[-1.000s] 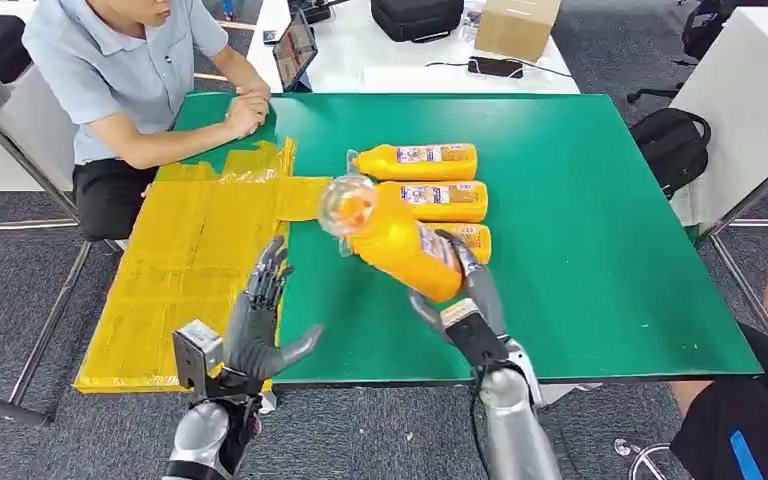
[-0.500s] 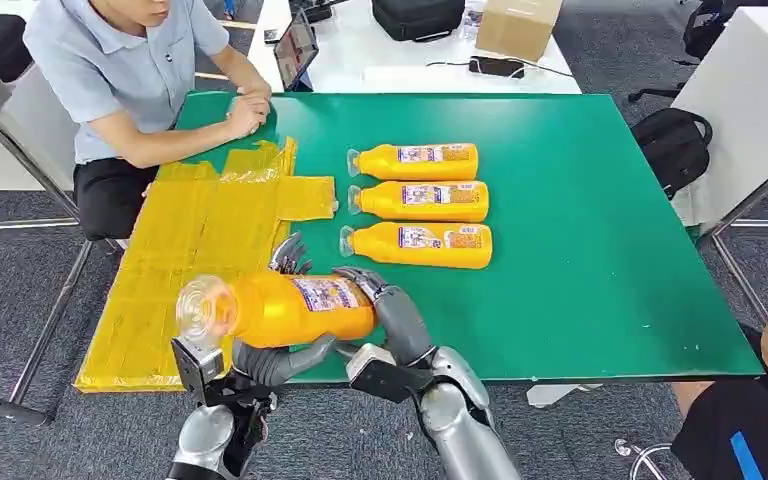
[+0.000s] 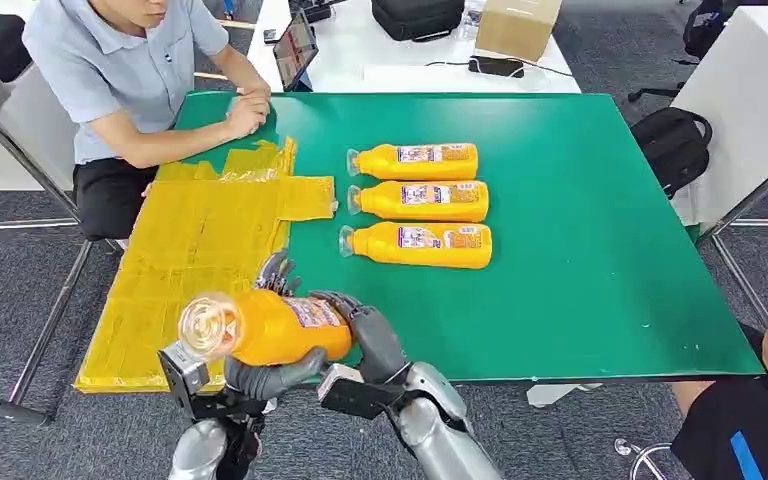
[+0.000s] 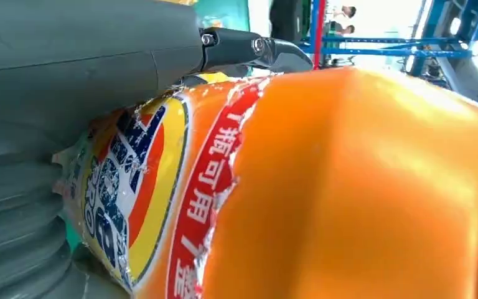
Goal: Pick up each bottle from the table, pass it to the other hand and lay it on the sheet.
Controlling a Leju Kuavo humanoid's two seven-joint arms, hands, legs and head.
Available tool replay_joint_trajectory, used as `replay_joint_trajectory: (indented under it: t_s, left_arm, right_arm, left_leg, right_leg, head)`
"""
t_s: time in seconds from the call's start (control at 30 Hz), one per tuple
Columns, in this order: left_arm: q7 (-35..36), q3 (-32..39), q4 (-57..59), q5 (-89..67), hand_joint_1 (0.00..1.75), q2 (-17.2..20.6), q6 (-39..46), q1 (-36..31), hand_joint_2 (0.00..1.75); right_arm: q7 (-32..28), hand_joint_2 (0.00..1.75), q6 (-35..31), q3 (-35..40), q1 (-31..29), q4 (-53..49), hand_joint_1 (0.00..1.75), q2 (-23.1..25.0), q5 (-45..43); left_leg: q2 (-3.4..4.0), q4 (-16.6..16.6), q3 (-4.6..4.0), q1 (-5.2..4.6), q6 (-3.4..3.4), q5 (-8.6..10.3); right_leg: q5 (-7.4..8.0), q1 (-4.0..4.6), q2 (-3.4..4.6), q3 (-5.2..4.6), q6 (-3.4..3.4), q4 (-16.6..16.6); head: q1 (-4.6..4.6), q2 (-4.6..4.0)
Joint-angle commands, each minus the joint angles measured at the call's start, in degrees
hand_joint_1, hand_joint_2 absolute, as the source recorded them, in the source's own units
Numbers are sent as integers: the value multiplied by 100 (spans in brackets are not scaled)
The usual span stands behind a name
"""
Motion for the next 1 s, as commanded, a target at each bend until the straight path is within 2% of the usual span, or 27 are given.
replay_joint_trajectory:
  t_s: [0.03, 0.07, 0.1, 0.13, 0.17, 0.37, 0.73, 0.8, 0.87, 0.97, 1.0]
  left_arm:
    - [74, -298, 265, 163, 175, 54, -300, -162, 175]
    - [149, -260, 284, 268, 175, 43, -353, -161, 175]
    - [229, -229, 310, 358, 175, 31, -382, -158, 175]
    - [268, -204, 335, 454, 175, 30, -422, -160, 175]
    - [443, -132, 433, 746, 175, 5, -578, -173, 175]
    - [873, 27, 789, 1531, 175, -6, -791, -325, 175]
    - [931, 98, 796, 1591, 175, 60, -759, -389, 175]
    - [1130, 129, 821, 1817, 175, 81, -808, -417, 175]
    - [1238, 290, 863, 1726, 175, 147, -556, -509, 175]
    - [1567, 451, 913, 555, 175, 360, 205, -869, 175]
    - [1657, 416, 1034, 16, 175, 555, 485, -1059, 175]
  right_arm:
    - [92, 175, -95, 495, -73, 844, 124, -64, 243]
    - [96, 175, -99, 519, -44, 818, 12, -79, 278]
    - [85, 175, -85, 503, 6, 772, 0, -87, 255]
    - [49, 175, -102, 525, 35, 734, 0, -99, 272]
    - [8, 0, -226, 577, 97, 654, 0, -134, 360]
    - [-347, 0, -690, 509, 347, 29, 0, -242, 469]
    - [-359, 0, -713, 453, 376, -38, 0, -297, 473]
    - [-741, 0, -1400, 411, 485, -294, 0, -310, 413]
    - [-741, 0, -1595, 401, 632, -834, 0, -396, 307]
    - [-741, 0, -1993, 294, 819, -1610, 0, -468, 646]
    - [-741, 0, -2166, 252, 879, -1878, 0, -486, 778]
  left_leg:
    - [-8, -5, 14, 1, 6, -1]
    - [-11, -7, 21, 1, 8, -2]
    - [-12, -6, 15, -1, 7, 0]
    - [-9, -4, 10, 2, 4, 0]
    - [-13, -9, 22, 0, 8, -1]
    - [-23, -11, 24, -2, 10, -1]
    - [-8, -4, 7, -1, 5, 1]
    - [-9, -5, 8, 0, 5, 1]
    - [-18, -7, 15, -2, 7, 0]
    - [-17, -6, 14, -2, 8, 1]
    - [-12, -2, 0, -2, 4, 4]
  right_leg:
    - [-3, 4, -13, 17, -12, -7]
    - [-5, 5, -19, 24, -17, -8]
    - [-5, 3, -19, 18, -14, -6]
    - [-2, 4, -14, 13, -10, -6]
    - [-5, 4, -21, 26, -16, -10]
    - [-9, 3, -33, 31, -19, -10]
    - [-2, 2, -12, 8, -10, -4]
    - [-2, 2, -14, 9, -11, -5]
    - [-6, 2, -24, 18, -16, -5]
    - [-6, 2, -25, 18, -18, -3]
    - [-1, 0, -17, 2, -10, 0]
  head:
    - [0, 0]
    - [0, 0]
    - [-2, 0]
    - [2, 0]
    - [0, 0]
    - [0, 0]
    - [2, 0]
    - [2, 0]
    - [2, 0]
    - [2, 0]
    - [2, 0]
